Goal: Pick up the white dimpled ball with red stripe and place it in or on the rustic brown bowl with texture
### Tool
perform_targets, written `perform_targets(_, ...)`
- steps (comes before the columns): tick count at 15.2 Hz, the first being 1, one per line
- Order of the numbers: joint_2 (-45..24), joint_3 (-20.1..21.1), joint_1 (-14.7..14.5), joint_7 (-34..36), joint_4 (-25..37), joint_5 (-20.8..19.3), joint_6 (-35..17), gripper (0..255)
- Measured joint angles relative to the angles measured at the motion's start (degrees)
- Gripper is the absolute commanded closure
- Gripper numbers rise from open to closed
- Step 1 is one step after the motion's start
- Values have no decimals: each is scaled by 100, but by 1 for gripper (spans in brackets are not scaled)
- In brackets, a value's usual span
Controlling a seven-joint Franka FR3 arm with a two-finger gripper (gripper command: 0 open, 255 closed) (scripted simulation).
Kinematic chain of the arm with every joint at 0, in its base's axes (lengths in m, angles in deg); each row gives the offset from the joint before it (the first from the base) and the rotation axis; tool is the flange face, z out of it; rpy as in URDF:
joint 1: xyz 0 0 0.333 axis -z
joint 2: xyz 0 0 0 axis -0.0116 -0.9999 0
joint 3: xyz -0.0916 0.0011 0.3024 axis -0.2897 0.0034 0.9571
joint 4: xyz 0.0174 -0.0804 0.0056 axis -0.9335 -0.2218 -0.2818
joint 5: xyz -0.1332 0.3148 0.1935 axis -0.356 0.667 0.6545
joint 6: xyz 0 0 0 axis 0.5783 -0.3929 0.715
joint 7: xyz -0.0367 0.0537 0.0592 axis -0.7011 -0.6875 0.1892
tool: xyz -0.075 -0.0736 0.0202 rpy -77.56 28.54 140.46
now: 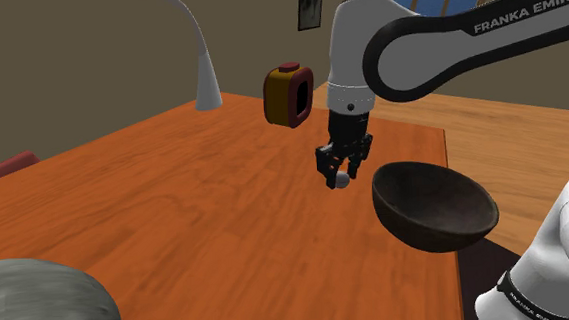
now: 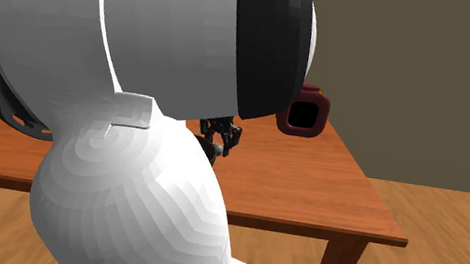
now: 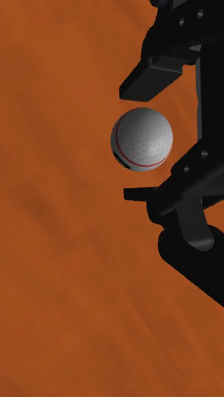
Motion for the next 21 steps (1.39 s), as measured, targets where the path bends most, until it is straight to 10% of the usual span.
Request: perform_targets(21,153,-86,17,9,713,-26,861,255)
